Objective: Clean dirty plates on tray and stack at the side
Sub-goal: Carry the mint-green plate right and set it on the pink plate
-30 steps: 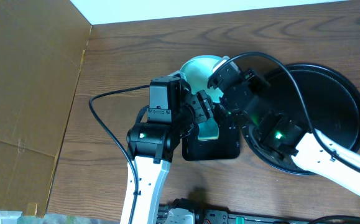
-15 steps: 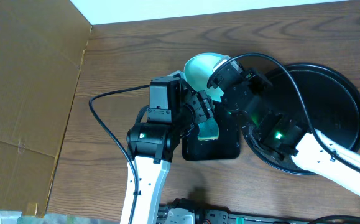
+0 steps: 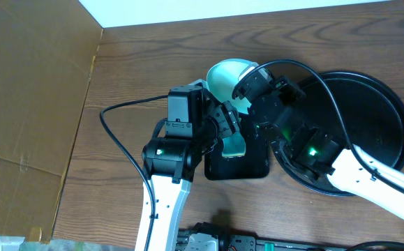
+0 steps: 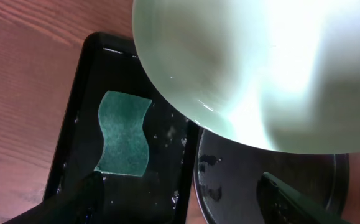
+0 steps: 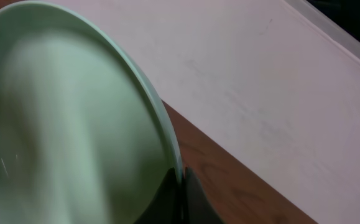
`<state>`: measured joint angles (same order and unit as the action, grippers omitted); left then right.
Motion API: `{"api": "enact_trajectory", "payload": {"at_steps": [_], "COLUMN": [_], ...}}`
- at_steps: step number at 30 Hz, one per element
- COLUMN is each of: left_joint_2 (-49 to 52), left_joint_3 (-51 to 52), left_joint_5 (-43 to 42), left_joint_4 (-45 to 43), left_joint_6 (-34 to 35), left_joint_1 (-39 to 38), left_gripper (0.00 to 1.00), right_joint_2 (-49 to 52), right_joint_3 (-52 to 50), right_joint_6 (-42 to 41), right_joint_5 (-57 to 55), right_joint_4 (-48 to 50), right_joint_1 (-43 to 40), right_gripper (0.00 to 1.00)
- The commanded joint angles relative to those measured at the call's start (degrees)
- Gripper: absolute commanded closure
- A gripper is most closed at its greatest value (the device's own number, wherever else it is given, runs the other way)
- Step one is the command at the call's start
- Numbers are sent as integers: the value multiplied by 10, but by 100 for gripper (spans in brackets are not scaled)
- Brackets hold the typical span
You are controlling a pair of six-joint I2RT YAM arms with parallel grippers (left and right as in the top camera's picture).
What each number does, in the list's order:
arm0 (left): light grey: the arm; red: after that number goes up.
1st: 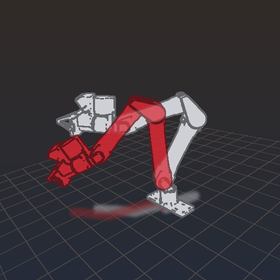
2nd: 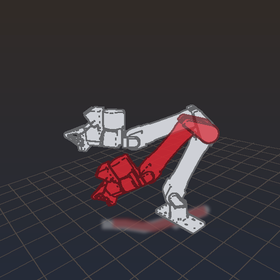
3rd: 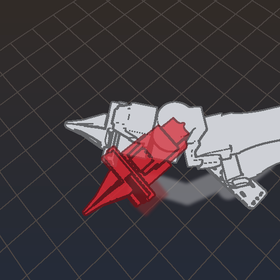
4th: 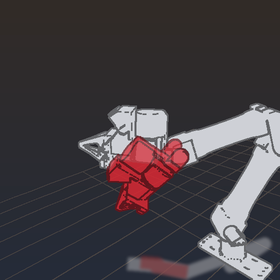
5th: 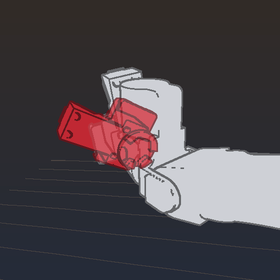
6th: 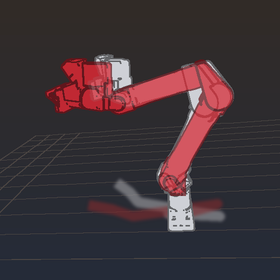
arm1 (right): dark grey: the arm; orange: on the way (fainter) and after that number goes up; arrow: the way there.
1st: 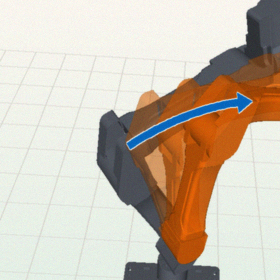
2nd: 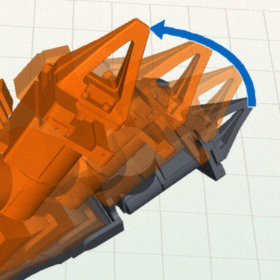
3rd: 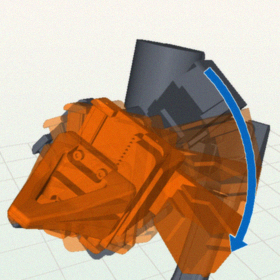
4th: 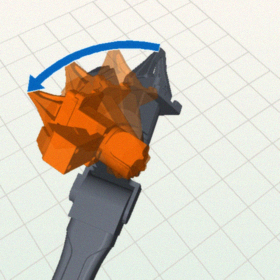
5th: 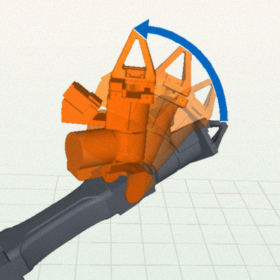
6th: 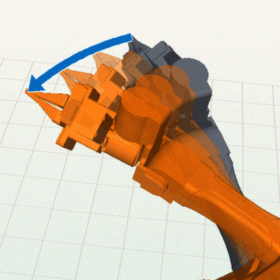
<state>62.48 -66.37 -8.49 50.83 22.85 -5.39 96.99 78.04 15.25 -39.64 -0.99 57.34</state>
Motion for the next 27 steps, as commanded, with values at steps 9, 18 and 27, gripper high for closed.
{"api": "enact_trajectory", "payload": {"at_steps": [9,18,27], "left_joint_2": [1,1,1], "left_joint_3": [-13,-13,-13], "left_joint_5": [1,1,1], "left_joint_4": [1,1,1], "left_joint_6": [-1,-1,-1], "left_joint_1": [2,2,2], "left_gripper": [21,21,21], "right_joint_2": [-19,-19,-19], "right_joint_3": [8,8,8], "right_joint_6": [3,1,0], "right_joint_5": [-11,-38,-35], "right_joint_4": [4,4,31], "right_joint_1": [1,1,-4], "right_gripper": [99,99,99]}}
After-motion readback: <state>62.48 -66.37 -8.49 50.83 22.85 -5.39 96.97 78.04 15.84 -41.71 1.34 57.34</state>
